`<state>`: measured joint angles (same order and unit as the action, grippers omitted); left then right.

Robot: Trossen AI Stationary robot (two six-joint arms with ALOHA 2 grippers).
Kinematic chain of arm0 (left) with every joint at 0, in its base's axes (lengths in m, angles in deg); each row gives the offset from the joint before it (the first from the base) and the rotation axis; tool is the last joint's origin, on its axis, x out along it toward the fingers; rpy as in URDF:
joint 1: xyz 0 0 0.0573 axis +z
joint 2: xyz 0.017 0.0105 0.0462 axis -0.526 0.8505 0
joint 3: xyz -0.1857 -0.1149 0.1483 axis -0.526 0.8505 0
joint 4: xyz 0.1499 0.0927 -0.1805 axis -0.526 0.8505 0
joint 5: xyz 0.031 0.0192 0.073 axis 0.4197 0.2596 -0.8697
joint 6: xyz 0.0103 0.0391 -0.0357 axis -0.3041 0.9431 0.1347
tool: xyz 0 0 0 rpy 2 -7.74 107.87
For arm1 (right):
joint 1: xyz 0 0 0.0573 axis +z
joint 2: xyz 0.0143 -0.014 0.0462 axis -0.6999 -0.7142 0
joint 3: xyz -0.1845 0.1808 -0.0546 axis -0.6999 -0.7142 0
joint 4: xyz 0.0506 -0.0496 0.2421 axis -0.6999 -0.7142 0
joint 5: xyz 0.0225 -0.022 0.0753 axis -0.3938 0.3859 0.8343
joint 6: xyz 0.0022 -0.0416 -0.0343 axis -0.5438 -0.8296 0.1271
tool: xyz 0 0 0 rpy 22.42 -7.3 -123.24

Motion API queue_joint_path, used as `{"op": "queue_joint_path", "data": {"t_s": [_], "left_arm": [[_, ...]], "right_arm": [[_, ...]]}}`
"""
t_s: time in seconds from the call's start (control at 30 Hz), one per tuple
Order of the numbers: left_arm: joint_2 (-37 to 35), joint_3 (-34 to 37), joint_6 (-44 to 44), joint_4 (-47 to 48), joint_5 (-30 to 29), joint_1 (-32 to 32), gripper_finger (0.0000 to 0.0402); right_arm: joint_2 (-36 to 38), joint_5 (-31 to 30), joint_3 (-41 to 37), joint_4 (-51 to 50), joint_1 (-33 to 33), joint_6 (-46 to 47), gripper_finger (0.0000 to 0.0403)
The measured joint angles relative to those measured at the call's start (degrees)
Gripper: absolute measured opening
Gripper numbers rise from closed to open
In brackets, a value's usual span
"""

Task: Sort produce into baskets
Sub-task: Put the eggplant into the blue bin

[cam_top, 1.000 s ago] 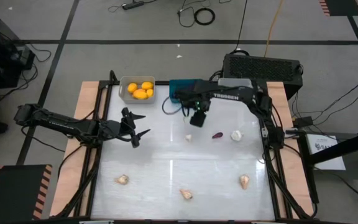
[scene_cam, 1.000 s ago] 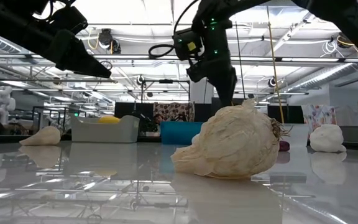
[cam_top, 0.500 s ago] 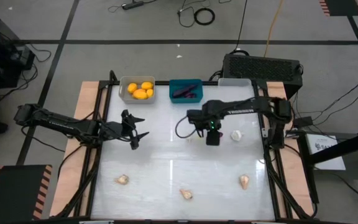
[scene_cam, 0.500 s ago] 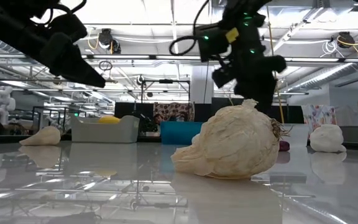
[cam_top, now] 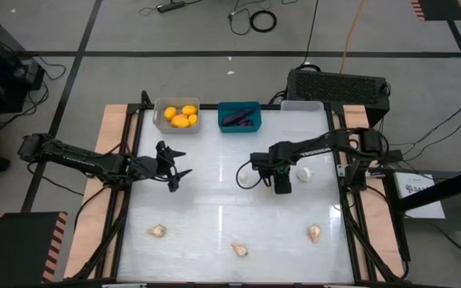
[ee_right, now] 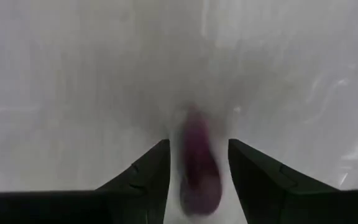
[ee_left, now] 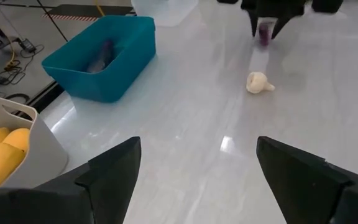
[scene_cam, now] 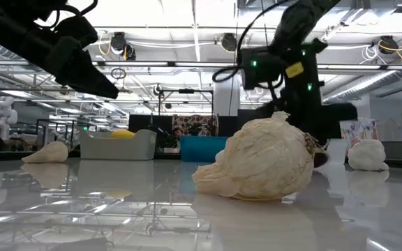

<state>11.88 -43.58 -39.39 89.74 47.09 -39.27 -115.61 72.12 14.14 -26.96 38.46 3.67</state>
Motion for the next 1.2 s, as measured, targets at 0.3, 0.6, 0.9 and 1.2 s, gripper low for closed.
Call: {"op": "queue_joint_path", "data": {"t_s": [0.3, 0.6, 0.9, 1.2], "left_arm": [[0.00, 0.00, 0.01, -0.21, -0.17, 0.02, 0.0327], [-0.02, 0.00, 0.03, -0.22, -0.20, 0.02, 0.0327], [0.00, 0.00, 0.03, -0.20, -0.20, 0.02, 0.0327], [-0.02, 0.00, 0.01, -0.22, -0.20, 0.07, 0.0327]], "right_arm": [[-0.14, -1.07, -0.70, 4.01, -0.02, -0.30, 0.0153], [-0.18, -0.79, -0.70, 4.22, 0.01, -0.16, 0.0103], [-0.43, -1.75, 2.35, 5.38, -0.08, -1.34, 0.0009], [-0.40, -9.01, 15.43, 8.54, -1.64, -11.78, 0.0014]]}}
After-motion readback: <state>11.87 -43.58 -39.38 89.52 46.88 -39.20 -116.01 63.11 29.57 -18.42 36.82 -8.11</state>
